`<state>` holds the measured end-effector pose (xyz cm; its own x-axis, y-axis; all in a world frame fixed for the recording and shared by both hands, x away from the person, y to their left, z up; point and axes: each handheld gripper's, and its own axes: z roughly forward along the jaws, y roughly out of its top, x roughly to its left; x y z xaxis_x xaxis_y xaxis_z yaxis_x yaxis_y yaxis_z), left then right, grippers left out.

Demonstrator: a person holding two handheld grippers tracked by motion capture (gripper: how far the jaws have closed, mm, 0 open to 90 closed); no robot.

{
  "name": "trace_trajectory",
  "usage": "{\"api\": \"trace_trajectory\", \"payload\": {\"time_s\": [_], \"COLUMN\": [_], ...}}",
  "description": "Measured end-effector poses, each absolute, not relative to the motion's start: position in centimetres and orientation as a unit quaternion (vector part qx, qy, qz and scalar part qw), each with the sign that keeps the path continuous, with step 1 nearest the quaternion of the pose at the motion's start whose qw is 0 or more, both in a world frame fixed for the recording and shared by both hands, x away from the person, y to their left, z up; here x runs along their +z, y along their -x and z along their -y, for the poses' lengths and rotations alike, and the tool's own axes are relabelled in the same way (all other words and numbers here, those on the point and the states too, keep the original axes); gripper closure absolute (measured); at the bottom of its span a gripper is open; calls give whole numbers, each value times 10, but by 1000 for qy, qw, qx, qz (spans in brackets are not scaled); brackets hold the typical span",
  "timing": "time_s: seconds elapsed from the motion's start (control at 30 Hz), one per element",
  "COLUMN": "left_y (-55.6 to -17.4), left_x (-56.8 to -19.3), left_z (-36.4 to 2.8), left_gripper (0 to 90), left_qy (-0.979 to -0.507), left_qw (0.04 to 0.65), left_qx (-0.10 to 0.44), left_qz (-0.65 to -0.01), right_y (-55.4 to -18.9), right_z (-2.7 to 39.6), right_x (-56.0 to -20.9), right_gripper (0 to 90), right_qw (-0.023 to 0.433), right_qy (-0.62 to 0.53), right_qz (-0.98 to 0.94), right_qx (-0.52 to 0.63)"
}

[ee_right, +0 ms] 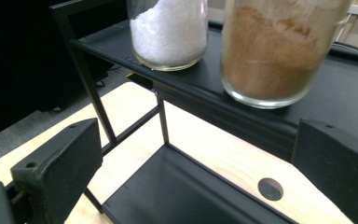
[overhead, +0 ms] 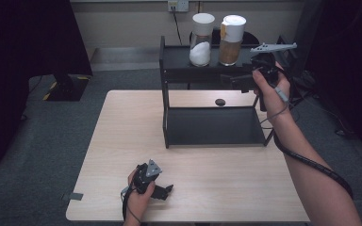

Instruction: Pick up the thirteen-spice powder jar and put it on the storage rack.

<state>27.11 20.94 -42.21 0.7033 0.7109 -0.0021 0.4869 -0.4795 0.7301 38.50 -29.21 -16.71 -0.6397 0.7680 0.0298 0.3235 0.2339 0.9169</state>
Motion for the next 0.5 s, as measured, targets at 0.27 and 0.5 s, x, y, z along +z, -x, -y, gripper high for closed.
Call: {"api": "trace_trajectory", "payload": {"time_s": [0.27,0.5], "left_y": [-271,-271], "left_x": [-422,-422], "left_z": [-209,-209], "left_gripper": [0,0], "left_qy": [-847,-847], "left_qw": [368,367], "left_qx": [152,152], "left_qz": [-354,-354], "right_y": [-382,-380], "right_z": [288,287], "right_x": [-175,-185], "right_gripper": [9,8], "right_qw": [214,205], "right_qy": [-360,-359], "right_qz": [-754,-753], "right_qx": [505,512]}}
